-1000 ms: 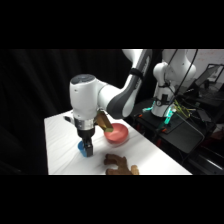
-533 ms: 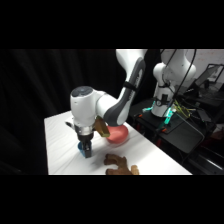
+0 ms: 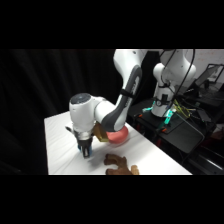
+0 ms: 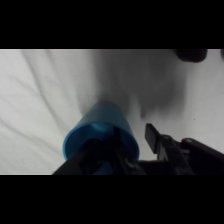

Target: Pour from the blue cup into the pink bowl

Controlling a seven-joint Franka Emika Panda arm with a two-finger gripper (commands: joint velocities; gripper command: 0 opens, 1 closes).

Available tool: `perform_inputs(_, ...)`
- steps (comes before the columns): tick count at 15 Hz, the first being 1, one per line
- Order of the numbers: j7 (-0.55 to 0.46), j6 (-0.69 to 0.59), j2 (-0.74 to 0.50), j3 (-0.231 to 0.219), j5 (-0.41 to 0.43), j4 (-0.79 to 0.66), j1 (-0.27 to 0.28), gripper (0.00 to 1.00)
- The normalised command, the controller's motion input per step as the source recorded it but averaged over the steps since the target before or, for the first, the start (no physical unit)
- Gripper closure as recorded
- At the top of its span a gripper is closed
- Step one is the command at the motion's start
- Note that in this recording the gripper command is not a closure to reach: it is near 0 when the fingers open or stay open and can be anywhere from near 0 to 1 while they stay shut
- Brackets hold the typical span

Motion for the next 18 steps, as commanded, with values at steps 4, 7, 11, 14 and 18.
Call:
perform_inputs(4, -0.01, 0.00, 0.03, -0.076, 0.056, 0.09, 0.055, 0.29)
perform_inputs(7, -0.01, -0.11, -0.29, -0.081, 0.057, -0.12, 0.042, 0.10)
perform_inputs(11, 0.00, -0.30, -0.68, -0.096, 0.003, -0.38, 0.043, 0.12)
perform_inputs(14, -0.09, -0.33, -0.69, 0.072, 0.063, -0.45, -0.077, 0.14)
perform_inputs(18, -0.16, -0.15, -0.70, 0.210, 0.189, -0.63, -0.097, 0.14)
